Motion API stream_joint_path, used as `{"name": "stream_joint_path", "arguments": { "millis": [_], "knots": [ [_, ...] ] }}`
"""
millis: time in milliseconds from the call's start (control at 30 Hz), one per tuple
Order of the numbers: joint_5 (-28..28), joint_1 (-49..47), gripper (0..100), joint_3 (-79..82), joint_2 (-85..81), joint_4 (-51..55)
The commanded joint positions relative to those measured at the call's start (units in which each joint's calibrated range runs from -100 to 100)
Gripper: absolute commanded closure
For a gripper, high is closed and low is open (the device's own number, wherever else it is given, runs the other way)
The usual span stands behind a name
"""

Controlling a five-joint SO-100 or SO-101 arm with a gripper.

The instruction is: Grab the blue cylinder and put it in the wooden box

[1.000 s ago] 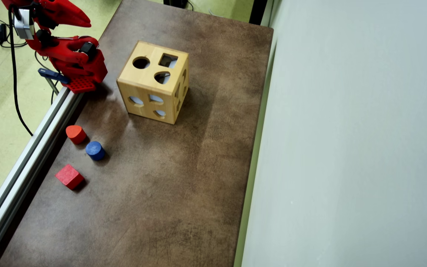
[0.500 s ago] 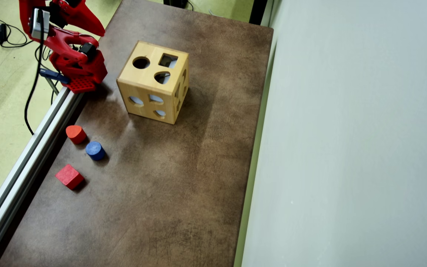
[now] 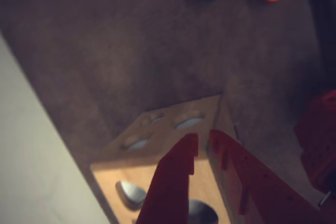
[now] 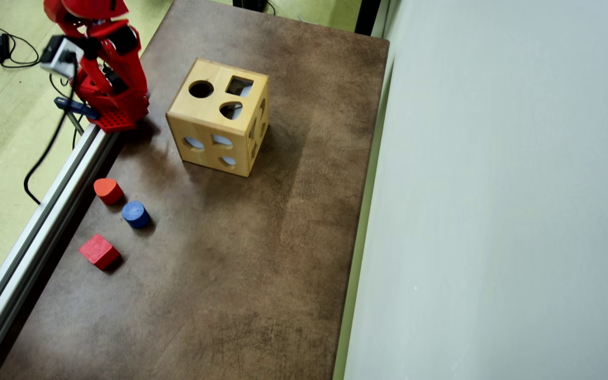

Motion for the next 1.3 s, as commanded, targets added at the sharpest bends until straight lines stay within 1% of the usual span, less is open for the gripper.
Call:
{"name": "stream_joint_path", "arguments": {
  "millis": [0, 167, 400, 500, 633, 767, 933, 1100, 1267],
  "knots": [
    [2.3, 3.5, 95, -1.1, 5.0, -0.4],
    [6.2, 4.4, 95, -1.1, 8.4, -1.1],
    [8.2, 8.0, 95, 0.3, 8.6, -12.1],
    [10.5, 8.6, 95, 6.0, 8.3, -13.2],
    [13.6, 11.9, 95, 13.3, 7.6, -13.8],
    [15.1, 15.8, 95, 16.5, 8.3, -21.5],
    [16.6, 17.3, 95, 20.7, 8.6, -32.0],
    [19.1, 17.4, 95, 26.6, 8.6, -35.9],
    [20.1, 17.3, 95, 30.0, 8.7, -37.4]
  ]
}}
